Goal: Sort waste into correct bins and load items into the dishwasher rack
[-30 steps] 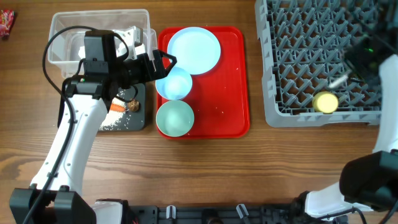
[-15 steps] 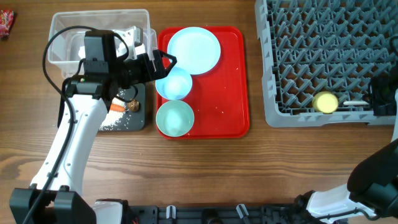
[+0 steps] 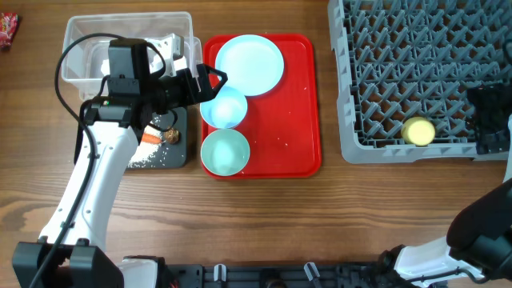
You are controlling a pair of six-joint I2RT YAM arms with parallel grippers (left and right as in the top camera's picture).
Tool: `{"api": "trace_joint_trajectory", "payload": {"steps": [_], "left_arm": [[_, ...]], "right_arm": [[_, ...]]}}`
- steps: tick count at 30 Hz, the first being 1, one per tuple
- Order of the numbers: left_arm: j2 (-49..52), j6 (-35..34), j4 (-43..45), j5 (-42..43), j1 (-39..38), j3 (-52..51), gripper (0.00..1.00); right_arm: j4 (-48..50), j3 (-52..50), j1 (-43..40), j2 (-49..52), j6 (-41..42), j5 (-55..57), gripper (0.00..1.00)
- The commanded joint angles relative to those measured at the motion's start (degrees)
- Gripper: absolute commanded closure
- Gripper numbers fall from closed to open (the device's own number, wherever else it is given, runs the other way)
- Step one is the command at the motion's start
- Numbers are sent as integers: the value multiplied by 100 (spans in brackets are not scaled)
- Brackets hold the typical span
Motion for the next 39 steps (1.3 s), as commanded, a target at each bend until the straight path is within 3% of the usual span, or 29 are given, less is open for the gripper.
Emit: {"api": "trace_joint_trajectory", "payload": {"steps": [1, 3, 7, 11, 18, 22, 27, 31, 35, 39], "left_arm": [[-31, 72, 79, 31, 15, 70, 0], [-31, 101, 83, 26, 15, 70, 0], [-31, 98, 258, 26, 15, 70, 0], [-31, 98, 273, 22, 15, 70, 0], [-31, 96, -33, -354, 15, 70, 0], [-31, 96, -31, -365, 15, 70, 0], [-31, 96, -31, -365, 15, 70, 0], [-31, 94, -31, -365, 15, 70, 0], [-31, 96, -31, -365, 15, 70, 0], [-31, 94, -31, -365, 15, 70, 0]], "right_arm": [[44, 472, 42, -140, -1687, -1572, 0], [55, 715, 306, -376, -2428, -2159, 0], [275, 859, 1279, -763, -2846, -2212, 0], [778, 857, 2706, -778, -2393, -2035, 0], [2063, 852, 4553, -221, -1845, -398, 0], [2656, 852, 4839, 664, -1241, -389, 0], [3825, 852, 4841, 1974, -1176, -1449, 1], [4039, 852, 4841, 2575, -901, -1462, 4], [4109, 852, 4841, 2962, -684, -1445, 13], [4057, 852, 4857, 3132, -566, -1447, 43]]}}
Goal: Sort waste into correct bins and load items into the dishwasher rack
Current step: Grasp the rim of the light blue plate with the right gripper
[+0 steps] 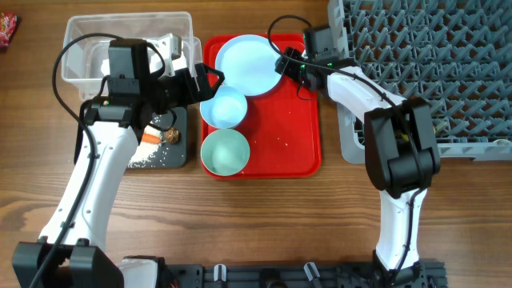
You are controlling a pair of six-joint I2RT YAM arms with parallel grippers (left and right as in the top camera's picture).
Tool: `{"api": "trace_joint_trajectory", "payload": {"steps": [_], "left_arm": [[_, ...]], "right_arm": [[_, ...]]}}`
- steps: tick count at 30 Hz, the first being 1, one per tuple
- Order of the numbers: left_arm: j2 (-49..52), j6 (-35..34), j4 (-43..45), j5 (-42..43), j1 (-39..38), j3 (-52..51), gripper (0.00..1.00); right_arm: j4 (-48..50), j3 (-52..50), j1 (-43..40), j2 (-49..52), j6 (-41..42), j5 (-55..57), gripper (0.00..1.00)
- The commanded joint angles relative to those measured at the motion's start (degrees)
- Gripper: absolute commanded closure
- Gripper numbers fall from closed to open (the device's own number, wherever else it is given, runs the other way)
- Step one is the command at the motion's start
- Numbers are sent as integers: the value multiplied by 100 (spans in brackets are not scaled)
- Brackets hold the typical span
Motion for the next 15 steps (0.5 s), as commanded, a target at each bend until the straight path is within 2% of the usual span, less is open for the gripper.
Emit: {"api": "trace_joint_trajectory", "payload": {"steps": [1, 5, 9, 15], "left_arm": [[-31, 94, 13, -35, 15, 68, 0], [-31, 92, 13, -35, 13, 68, 0], [-31, 92, 13, -35, 15, 68, 0], [-31, 92, 13, -35, 15, 68, 0]], "right_arm": [[-63, 61, 31, 205, 216, -85, 47], [-321, 61, 101, 284, 284, -111, 60], [-260, 61, 98, 293, 295, -48, 78], [-223, 63, 138, 293, 289, 199, 86]]}}
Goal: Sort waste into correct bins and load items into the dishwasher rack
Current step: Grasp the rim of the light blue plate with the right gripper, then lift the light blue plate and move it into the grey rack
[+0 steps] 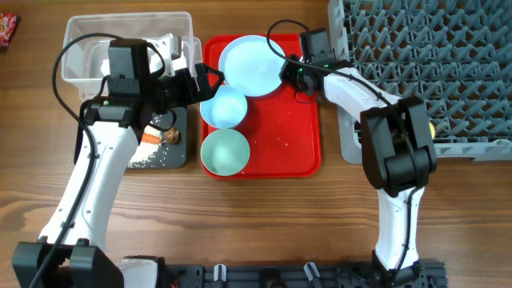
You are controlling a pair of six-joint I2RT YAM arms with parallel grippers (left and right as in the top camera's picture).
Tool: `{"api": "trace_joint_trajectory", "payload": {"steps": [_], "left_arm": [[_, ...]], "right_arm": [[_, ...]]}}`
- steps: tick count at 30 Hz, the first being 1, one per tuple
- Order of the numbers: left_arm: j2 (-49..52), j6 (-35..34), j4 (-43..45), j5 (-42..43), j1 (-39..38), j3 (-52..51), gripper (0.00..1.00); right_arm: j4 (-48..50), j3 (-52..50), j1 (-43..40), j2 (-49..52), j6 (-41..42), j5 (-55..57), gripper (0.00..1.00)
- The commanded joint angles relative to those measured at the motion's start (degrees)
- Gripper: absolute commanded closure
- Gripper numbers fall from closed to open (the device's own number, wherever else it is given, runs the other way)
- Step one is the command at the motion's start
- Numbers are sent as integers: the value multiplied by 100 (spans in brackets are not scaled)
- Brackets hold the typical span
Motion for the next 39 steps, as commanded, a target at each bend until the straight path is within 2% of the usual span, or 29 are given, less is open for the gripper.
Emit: {"api": "trace_joint_trajectory", "payload": {"steps": [1, 5, 15, 21, 24, 28, 30, 32, 37, 39], "left_arm": [[-31, 94, 13, -37, 15, 68, 0], [-31, 94, 13, -37, 15, 68, 0], [-31, 92, 13, -37, 15, 68, 0], [-31, 94, 13, -37, 15, 68, 0], [-31, 92, 13, -37, 15, 68, 0], [-31, 92, 13, -37, 15, 68, 0], [-31, 94, 13, -37, 15, 68, 0], [-31, 92, 13, -37, 15, 68, 0], [-31, 92, 13, -37, 15, 68, 0], [-31, 92, 13, -37, 15, 68, 0]], "right_arm": [[-15, 81, 55, 190, 0, 232, 87], [-590, 483, -20, 190, -164, 463, 96], [-1309, 793, -291, -332, -673, 730, 96], [-1392, 793, -623, -1458, -1797, 839, 96], [-1443, 793, -673, -2144, -2098, 1545, 96], [-1460, 793, -789, -2813, -2157, 4046, 96], [-1399, 791, -1008, -2868, -2789, 5451, 96], [-1392, 787, -1257, -2798, -2988, 6153, 96], [-1130, 787, -2367, -2511, -3018, 5960, 96], [-1067, 787, -2752, -2323, -3316, 5707, 96]]}}
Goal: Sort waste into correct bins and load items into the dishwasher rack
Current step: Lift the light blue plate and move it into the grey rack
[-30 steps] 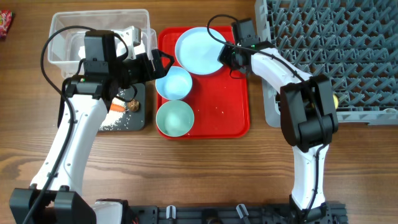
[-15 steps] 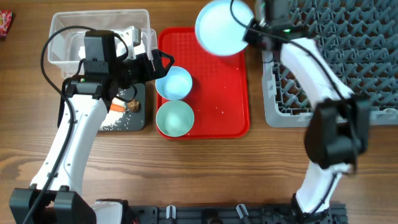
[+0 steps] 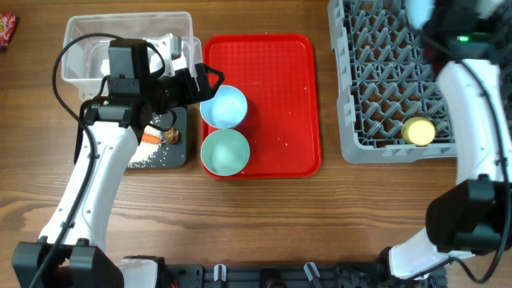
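The red tray [image 3: 280, 96] holds a light blue bowl [image 3: 224, 108] and a green bowl [image 3: 225, 152]. My left gripper [image 3: 212, 78] hovers at the blue bowl's far rim; its fingers look parted, with red tray showing between them. My right gripper [image 3: 428, 20] is at the top of the overhead view, over the far part of the grey dishwasher rack [image 3: 384, 80]. A pale blue plate [image 3: 417, 10], blurred and cut off by the frame edge, sits at its fingers. A yellow item [image 3: 418, 130] lies in the rack's near row.
A clear plastic bin [image 3: 88, 48] stands at the back left. In front of it is a dark tray [image 3: 172, 152] with food scraps and crumbs. A red wrapper [image 3: 6, 32] lies at the far left edge. The right arm [image 3: 480, 104] spans the rack's right side.
The pale blue plate has left the red tray. My right gripper, which was at the plate's right rim, is now over the far part of the rack with the plate. The left arm is unchanged.
At first the plate lay on the tray's far end and my right arm sat at the rack's right edge. Then the right gripper was at the plate's right rim, and stayed there. Now the plate is off the tray, above the rack.
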You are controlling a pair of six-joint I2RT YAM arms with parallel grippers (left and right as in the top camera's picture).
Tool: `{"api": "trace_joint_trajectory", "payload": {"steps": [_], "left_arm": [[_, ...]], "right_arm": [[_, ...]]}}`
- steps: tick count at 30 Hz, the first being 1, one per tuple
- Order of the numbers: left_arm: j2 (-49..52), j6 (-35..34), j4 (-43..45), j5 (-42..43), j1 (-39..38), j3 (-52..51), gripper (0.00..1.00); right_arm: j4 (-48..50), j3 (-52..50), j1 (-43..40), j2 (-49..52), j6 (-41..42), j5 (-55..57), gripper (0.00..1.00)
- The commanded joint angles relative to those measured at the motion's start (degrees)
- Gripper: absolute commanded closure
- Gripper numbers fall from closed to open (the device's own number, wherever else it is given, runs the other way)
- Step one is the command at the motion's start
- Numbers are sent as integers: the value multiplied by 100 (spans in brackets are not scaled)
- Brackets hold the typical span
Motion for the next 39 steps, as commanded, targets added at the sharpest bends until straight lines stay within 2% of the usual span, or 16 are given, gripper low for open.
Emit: {"api": "trace_joint_trajectory", "payload": {"steps": [1, 6, 14, 22, 29, 30, 31, 33, 34, 39], "left_arm": [[-31, 92, 13, -35, 15, 68, 0], [-31, 92, 13, -35, 15, 68, 0], [-31, 94, 13, -35, 15, 68, 0], [-31, 94, 13, -35, 15, 68, 0], [-31, 94, 13, -35, 13, 68, 0], [-31, 92, 13, -35, 15, 68, 0], [-31, 94, 13, -35, 15, 68, 0], [-31, 92, 13, -35, 15, 68, 0], [-31, 94, 13, -35, 15, 68, 0], [-31, 94, 13, -35, 15, 68, 0]], "right_arm": [[105, 76, -487, 424, -463, -24, 96], [483, 76, -850, 887, -990, -76, 96], [1102, 76, -831, 1259, -1703, -369, 96], [946, 76, -811, 1259, -1705, -953, 95], [772, -7, -804, 1259, -1633, -1513, 90], [778, -44, -804, 1259, -1576, -1513, 85], [756, -59, -804, 1259, -1440, -1515, 69], [730, -59, -804, 1259, -1294, -1613, 28], [730, -57, -802, 1250, -1226, -1637, 0], [461, -57, -612, 807, -1091, -2105, 0]]}}
